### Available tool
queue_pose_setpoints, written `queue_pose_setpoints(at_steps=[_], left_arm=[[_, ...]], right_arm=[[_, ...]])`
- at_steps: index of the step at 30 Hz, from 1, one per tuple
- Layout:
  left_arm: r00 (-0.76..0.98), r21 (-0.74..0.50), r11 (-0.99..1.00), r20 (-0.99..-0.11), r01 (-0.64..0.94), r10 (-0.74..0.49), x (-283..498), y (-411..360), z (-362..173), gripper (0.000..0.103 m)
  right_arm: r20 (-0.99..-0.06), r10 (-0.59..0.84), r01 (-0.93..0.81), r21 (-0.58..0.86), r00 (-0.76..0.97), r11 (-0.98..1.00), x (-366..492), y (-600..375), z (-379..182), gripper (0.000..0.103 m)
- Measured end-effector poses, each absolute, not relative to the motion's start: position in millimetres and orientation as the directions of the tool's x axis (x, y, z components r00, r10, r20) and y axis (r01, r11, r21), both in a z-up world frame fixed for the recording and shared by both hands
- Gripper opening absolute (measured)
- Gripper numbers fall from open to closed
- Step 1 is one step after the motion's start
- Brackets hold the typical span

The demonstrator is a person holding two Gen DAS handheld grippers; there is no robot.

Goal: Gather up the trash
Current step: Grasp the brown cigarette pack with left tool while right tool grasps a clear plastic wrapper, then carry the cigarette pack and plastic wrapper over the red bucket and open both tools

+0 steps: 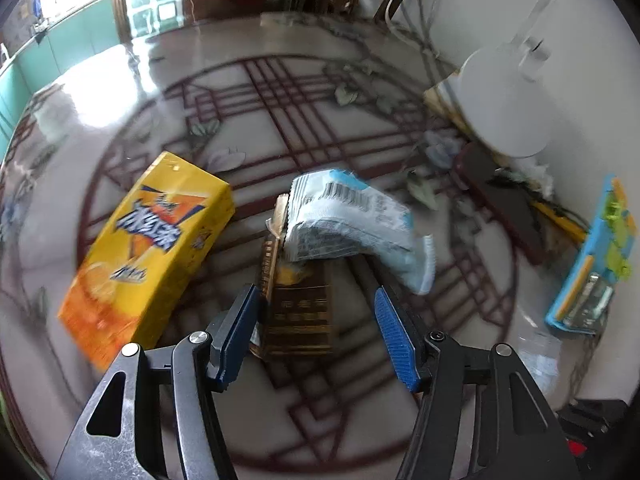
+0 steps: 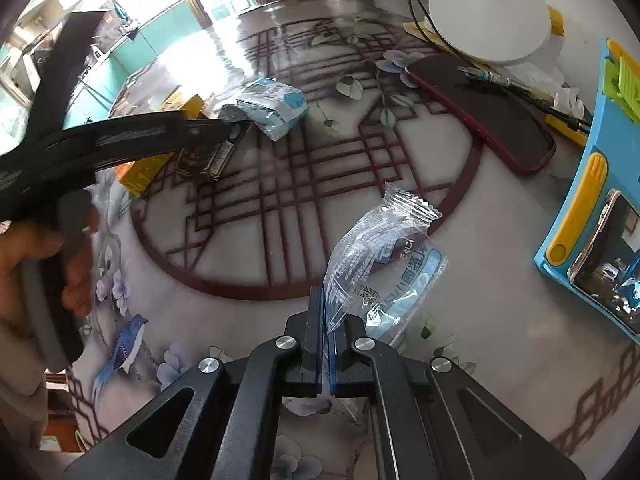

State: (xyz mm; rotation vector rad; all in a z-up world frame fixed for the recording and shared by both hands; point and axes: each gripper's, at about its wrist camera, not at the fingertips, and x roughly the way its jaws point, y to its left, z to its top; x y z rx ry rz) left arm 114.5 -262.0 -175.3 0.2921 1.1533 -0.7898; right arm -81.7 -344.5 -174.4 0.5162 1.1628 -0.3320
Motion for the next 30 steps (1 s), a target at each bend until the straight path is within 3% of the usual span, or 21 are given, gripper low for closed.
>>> queue_pose_setpoints(at_steps=[2,4,17,30], left_arm=[[0.158,-0.182,0.713,-0.91,0.677,-0.382,120.0,-264.2,-186.8,0.055],[0.178,-0.174,0.72,-0.906,0.672,-0.385,120.8,-261.9,-189.2,0.044],[0.256,-0.26,0.771,-0.841,0.581,-0.476,103.0,-179.5,-137.2,0.042],[0.341,-0.248,0.864,-0.844,0.438,-0.415,74.4,-69.9,-128.0,0.043]], right_arm=[[-0.93,0.007,0.503,0.205,0.367,0.84,-81.7,-345.2,-175.3,0.001],[-0.93,-0.001,0.499,0.197,0.368,0.844,-80.9,-345.5,-173.7,0.001],[-0.908,0.025,0.417,0.216,0.417,0.883,-63.6,-320.7,-157.8,0.001],[-0.883,0.067,0.324,0.24,0.464,0.915,-48.5,-263.9,-138.0,0.001]])
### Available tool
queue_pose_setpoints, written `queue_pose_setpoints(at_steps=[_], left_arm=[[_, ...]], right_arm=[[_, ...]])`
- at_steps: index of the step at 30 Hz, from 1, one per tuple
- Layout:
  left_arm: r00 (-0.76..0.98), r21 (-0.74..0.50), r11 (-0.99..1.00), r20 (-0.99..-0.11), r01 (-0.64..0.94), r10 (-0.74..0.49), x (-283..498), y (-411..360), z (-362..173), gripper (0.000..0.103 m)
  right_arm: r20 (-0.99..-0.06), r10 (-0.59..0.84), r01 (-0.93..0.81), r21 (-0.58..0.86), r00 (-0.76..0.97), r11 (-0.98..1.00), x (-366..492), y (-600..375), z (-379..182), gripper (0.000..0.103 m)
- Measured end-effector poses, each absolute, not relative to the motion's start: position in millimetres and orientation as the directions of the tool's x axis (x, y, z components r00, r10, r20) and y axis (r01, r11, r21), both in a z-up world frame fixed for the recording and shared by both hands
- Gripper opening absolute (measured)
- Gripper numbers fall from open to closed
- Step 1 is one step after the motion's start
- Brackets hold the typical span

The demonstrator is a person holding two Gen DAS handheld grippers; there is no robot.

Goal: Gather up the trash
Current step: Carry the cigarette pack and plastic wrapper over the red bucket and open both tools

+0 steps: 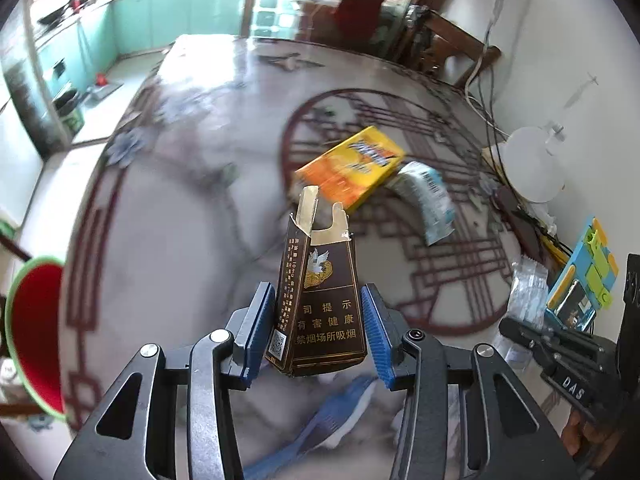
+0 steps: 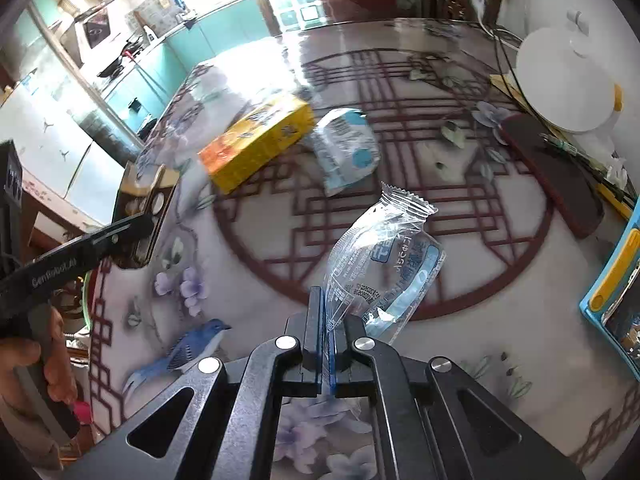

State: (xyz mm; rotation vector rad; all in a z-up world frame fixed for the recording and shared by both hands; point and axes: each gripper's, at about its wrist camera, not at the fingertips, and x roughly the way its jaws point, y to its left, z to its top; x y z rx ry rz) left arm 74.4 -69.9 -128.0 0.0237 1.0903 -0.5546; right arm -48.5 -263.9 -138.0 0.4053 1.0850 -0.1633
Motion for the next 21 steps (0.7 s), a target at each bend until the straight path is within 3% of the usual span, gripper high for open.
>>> queue_pose_setpoints(at_steps=[21], left_arm=[[0.415,-0.255,0.899,-0.819,0.356,-0.397,67.8,52.2,-110.5,0.043]], right_arm=[[-0.859,0.056,0.197,0.18,0.509,0.964,-23.7,-157.0,-99.3,0.001]])
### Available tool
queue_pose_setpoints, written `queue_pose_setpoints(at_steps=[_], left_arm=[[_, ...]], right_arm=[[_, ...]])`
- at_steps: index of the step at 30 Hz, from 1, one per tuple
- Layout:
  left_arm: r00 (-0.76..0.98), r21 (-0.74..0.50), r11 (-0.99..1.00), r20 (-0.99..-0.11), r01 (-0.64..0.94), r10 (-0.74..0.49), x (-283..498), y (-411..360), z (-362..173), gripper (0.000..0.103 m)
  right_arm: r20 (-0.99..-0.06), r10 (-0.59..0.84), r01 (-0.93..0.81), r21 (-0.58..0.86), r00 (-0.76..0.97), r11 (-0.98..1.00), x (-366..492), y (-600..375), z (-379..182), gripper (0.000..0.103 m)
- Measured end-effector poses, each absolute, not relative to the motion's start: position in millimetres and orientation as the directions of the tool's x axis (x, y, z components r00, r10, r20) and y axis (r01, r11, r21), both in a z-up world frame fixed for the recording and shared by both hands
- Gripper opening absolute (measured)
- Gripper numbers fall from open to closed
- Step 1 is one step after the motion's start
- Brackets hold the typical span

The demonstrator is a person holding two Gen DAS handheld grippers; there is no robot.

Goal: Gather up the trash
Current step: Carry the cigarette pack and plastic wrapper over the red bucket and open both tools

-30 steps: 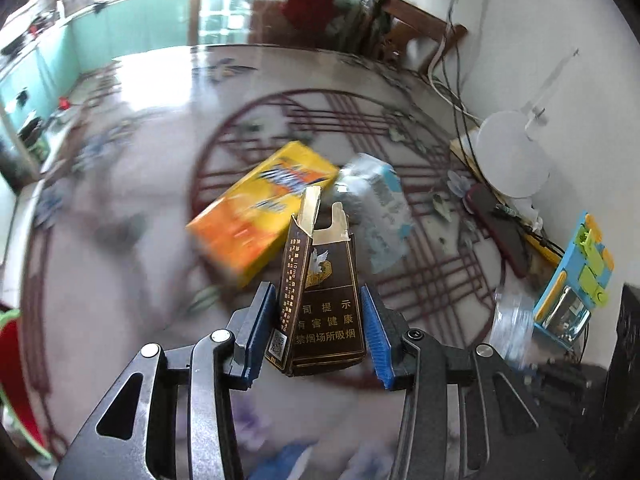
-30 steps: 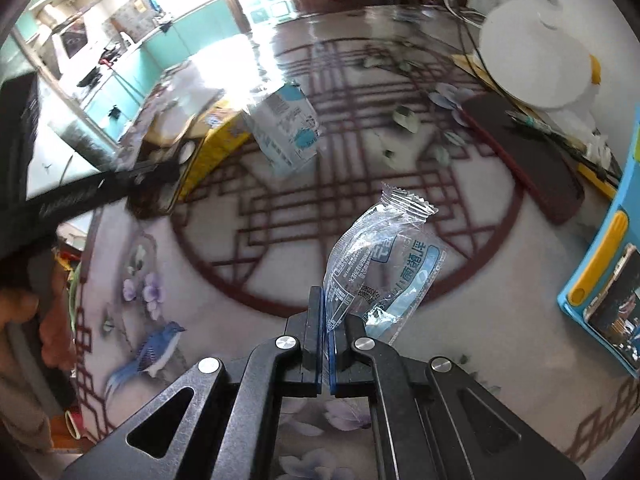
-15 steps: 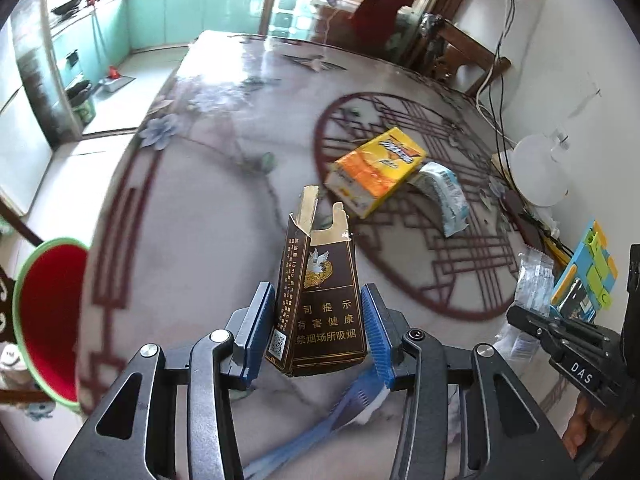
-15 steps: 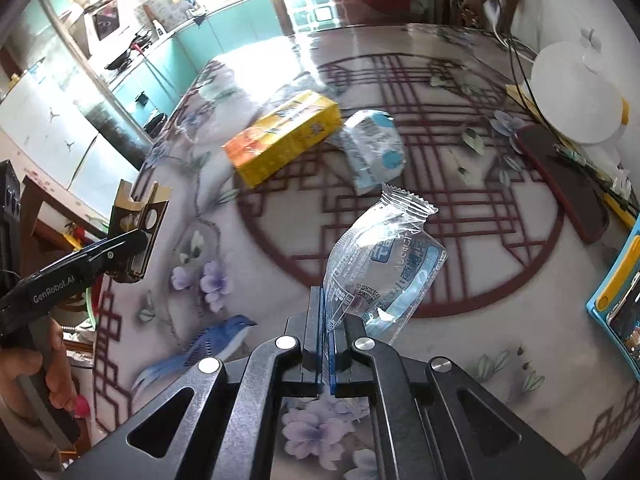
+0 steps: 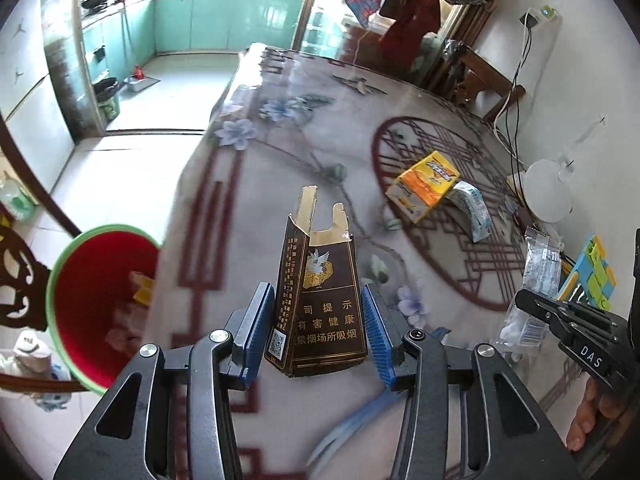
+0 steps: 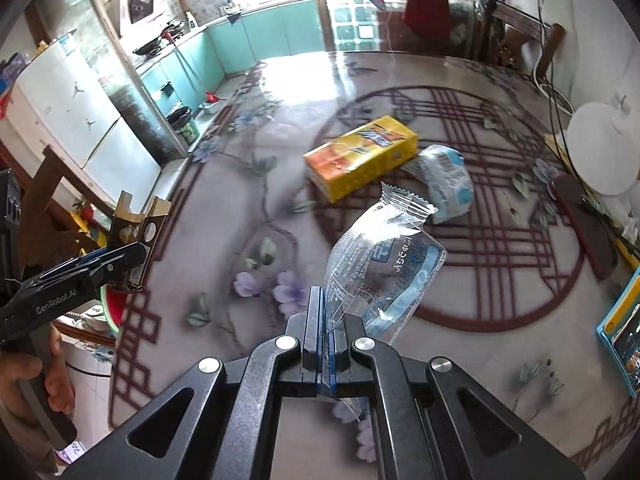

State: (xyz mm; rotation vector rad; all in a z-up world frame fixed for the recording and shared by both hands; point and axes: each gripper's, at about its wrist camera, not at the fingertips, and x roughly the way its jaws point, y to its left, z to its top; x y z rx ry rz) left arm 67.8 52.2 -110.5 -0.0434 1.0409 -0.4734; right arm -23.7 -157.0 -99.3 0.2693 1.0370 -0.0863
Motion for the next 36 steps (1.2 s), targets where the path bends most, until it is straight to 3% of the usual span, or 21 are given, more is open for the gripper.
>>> queue_pose_setpoints(at_steps=[36], left_arm=[[0.449,-0.246,0.948,-0.837,0.204,-0.314,79.7,204.0,-131.3,0.044]], right_arm=[[-0.85,0.084,0.024,0.113,0.52,0.993,14.2,-11.5,-84.7,0.001]])
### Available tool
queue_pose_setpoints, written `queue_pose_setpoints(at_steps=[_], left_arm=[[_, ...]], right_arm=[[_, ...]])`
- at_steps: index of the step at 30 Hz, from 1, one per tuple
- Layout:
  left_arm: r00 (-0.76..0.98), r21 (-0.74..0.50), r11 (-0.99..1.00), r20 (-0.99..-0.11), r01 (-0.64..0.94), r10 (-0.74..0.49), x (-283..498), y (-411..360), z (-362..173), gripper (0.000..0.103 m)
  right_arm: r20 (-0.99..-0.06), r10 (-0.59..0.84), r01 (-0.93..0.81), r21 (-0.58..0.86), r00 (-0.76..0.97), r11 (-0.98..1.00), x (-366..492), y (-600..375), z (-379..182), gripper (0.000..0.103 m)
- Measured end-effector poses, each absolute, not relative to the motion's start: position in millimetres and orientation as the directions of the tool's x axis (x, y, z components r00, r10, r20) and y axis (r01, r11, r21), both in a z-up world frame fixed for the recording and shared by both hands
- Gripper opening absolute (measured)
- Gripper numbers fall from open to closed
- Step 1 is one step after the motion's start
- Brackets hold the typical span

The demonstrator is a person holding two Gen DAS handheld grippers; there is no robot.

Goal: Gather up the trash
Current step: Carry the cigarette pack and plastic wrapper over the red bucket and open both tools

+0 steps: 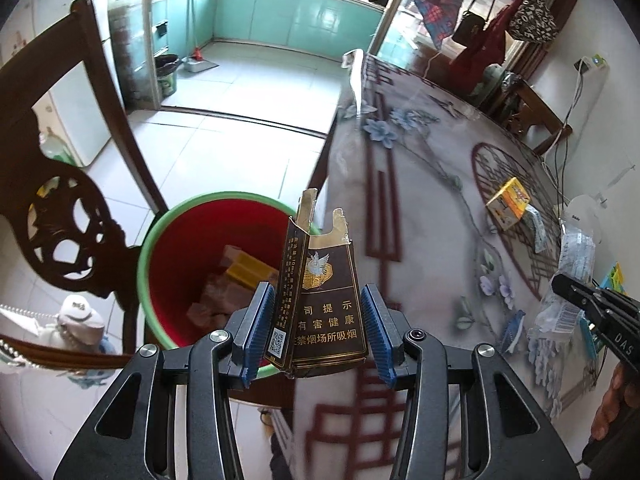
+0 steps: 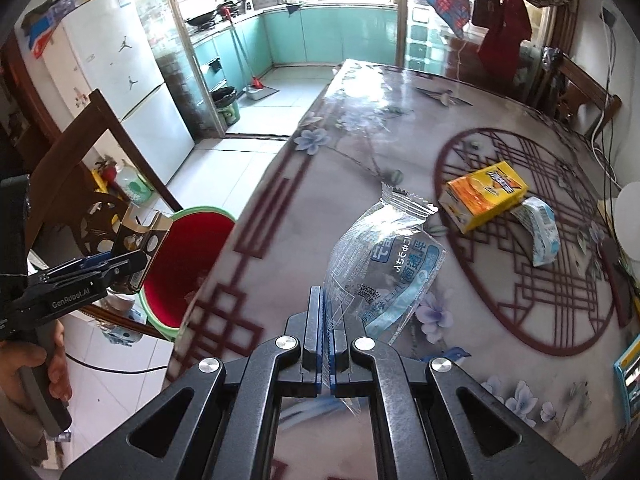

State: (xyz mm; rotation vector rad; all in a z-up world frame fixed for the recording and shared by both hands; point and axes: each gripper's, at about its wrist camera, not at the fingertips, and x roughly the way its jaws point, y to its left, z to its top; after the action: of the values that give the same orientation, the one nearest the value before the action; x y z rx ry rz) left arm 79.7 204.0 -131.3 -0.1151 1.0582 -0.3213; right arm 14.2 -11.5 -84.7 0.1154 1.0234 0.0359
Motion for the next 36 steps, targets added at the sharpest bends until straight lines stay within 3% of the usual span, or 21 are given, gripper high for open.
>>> queue_pose_setpoints(at_steps=[12,24,36], left_arm=[[0.443,-0.227,0.966,-0.858,0.125,-0.259,86.3,236.5,-144.5,0.044],[0.42,-0.207,0.977,-0.884,0.041,-0.205,95.5,265.6,-159.5,0.044],[0.423,-0.199,0.98,-0.89,-0.02,-0.172,104.0,286.5,-163.1,0.044]], right_arm=[[-0.833,0.16,-0.074,0.143,0.53,0.987,44.6,35.3,-79.0,0.001],[-0.824,0.355,-0.233,0.277,0.442,0.932,92.8,94.7,-99.4,0.001],[-0.827,0.397,-0.325,0.277,0.399,0.904,118.6,140.0,-104.2,0.001]])
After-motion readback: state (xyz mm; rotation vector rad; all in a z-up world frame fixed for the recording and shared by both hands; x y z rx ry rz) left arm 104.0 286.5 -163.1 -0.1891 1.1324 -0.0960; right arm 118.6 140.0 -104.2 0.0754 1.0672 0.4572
